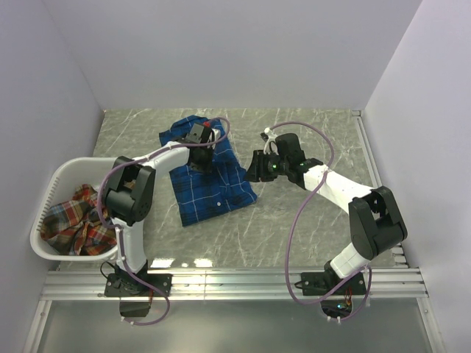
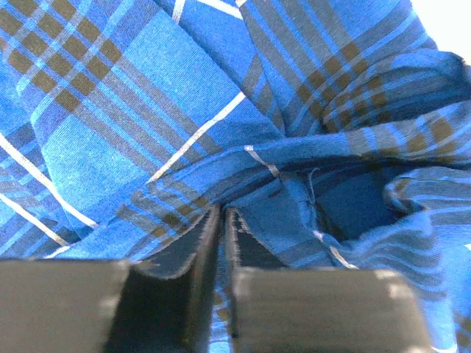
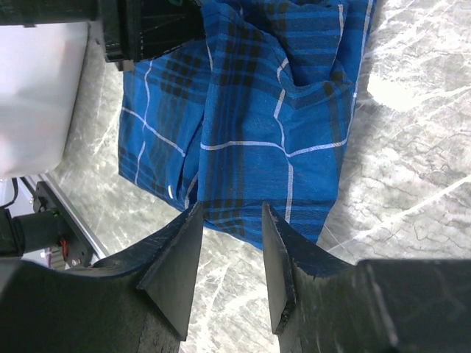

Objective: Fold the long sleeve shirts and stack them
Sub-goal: Fold the shirt

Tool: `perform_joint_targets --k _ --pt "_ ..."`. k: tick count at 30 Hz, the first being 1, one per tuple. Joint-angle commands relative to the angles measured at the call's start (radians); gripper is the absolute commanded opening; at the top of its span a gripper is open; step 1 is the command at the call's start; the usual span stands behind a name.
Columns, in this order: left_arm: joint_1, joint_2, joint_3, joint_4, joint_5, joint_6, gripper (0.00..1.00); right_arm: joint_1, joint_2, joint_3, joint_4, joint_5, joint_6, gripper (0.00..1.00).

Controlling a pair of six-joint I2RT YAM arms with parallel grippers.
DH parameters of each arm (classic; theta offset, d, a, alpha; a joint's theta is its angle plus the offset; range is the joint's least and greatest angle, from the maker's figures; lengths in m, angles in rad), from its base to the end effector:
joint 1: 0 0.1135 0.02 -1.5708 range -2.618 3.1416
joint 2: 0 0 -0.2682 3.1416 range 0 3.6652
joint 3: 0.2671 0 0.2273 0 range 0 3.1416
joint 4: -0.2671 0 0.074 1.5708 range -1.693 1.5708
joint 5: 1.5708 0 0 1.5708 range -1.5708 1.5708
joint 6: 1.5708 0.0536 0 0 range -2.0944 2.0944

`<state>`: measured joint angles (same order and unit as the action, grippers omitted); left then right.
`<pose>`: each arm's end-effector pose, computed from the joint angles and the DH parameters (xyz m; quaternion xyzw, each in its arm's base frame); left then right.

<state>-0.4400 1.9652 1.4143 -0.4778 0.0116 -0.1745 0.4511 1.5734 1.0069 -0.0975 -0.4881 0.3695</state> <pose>0.3681 -0.1740 0.1882 0.1291 0.9548 -0.0863 0.2535 0.2891 0.1680 0.2399 -0.1413 0.8673 0.3687 0.3031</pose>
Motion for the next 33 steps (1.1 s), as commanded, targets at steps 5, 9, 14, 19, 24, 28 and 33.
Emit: perform_joint_targets --k 5,9,14,19,24,28,33 --pt "-0.005 -0.014 0.025 0.002 -0.009 0.0 0.0 -0.002 -0.012 0.012 0.027 -0.003 -0.012 0.45" --pt "-0.005 -0.103 0.0 -0.016 -0.009 -0.023 0.01 0.023 -0.018 0.056 -0.001 0.023 -0.041 0.45" --pt "-0.008 -0.265 -0.112 -0.002 -0.055 -0.063 0.0 0.078 -0.009 0.107 -0.007 0.075 -0.08 0.45" --pt "-0.008 -0.4 -0.218 0.027 -0.052 -0.1 0.0 0.112 0.042 0.176 0.001 0.106 -0.084 0.45" --pt "-0.009 -0.554 -0.369 0.06 -0.012 -0.178 0.01 0.164 0.126 0.258 0.001 0.128 -0.104 0.43" --pt "-0.009 -0.64 -0.501 0.064 0.001 -0.243 0.0 0.211 0.198 0.32 -0.018 0.166 -0.119 0.42" --pt "-0.009 -0.736 -0.598 0.07 0.001 -0.283 0.0 0.261 0.295 0.39 -0.048 0.247 -0.164 0.41"
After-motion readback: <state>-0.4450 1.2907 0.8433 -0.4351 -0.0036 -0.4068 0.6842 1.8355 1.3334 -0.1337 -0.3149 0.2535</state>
